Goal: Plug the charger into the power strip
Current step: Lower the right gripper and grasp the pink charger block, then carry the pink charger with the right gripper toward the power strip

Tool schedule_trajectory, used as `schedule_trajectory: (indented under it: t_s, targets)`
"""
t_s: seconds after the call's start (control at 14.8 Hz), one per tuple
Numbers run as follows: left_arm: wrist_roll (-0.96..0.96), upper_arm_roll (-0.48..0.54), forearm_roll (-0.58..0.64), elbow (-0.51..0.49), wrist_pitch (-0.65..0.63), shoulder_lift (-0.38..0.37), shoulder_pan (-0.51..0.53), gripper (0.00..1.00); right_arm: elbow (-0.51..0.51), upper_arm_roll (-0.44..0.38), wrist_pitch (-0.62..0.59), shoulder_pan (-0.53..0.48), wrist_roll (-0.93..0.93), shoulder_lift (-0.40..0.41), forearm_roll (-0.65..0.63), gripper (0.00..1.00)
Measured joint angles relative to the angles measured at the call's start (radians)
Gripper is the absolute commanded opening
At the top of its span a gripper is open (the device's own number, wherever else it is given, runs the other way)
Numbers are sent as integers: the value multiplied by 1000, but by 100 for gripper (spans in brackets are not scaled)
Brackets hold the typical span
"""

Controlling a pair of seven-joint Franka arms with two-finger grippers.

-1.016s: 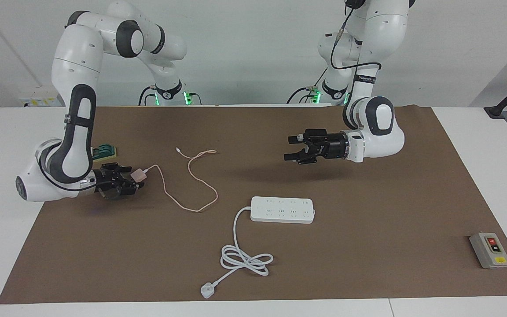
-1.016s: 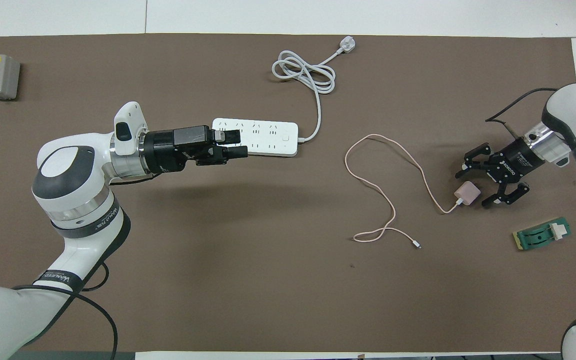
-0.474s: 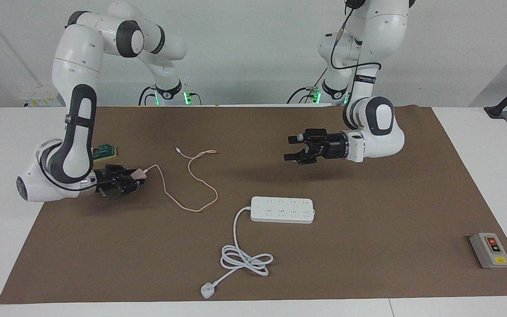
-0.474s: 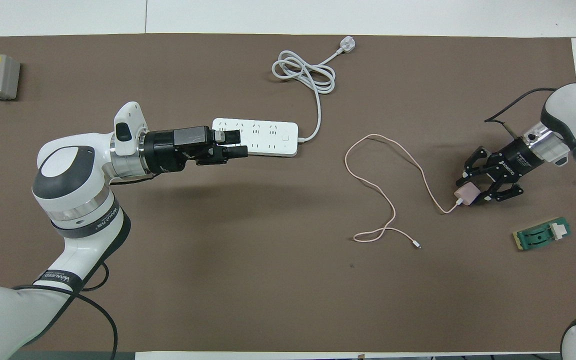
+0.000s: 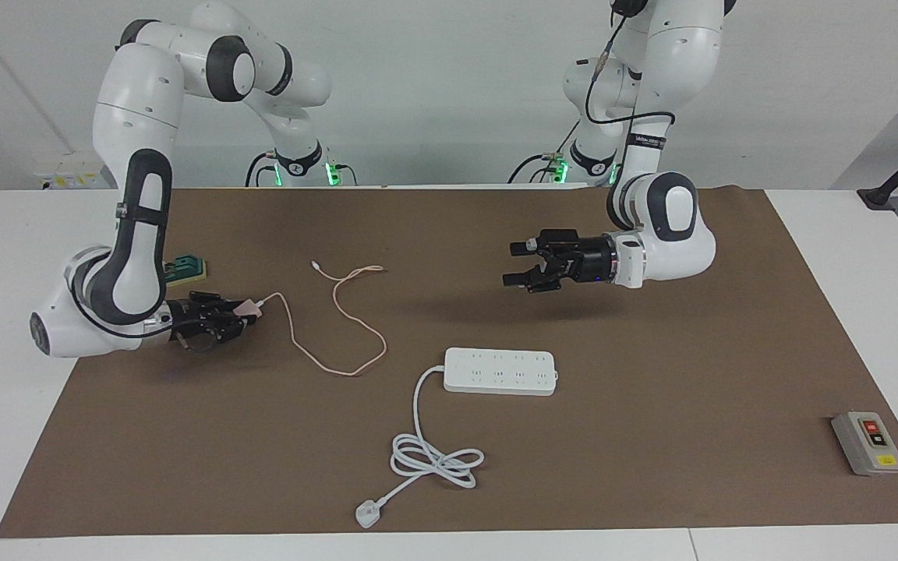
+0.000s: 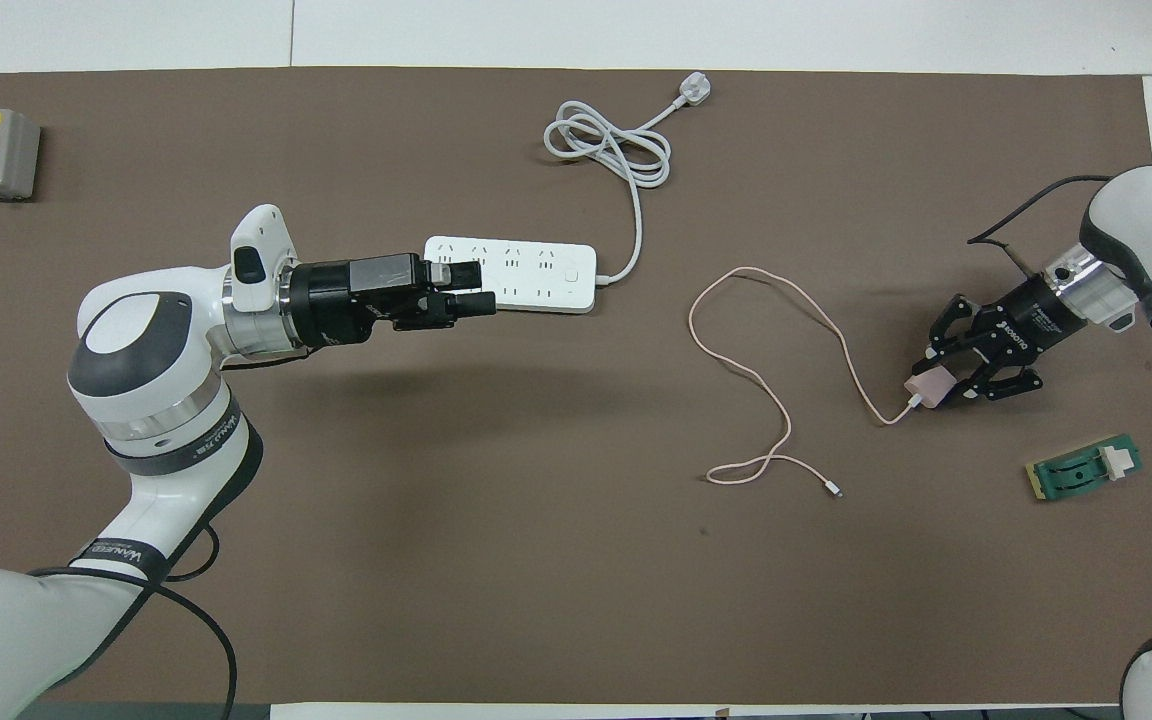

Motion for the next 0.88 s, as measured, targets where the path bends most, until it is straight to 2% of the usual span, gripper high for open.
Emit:
schedule_trajectory:
  t_s: [0.41, 0.68, 0.88]
  targets:
    - [11, 0, -1, 6, 0, 8, 0, 100, 4, 0, 0, 3, 0, -1, 21, 0]
    - [12, 0, -1, 10, 0, 8, 0, 100, 16, 4, 0, 11, 66, -26, 106, 0]
    - [12, 0, -1, 11, 0, 8, 0, 100, 31, 5, 0, 36, 184, -56, 192, 0]
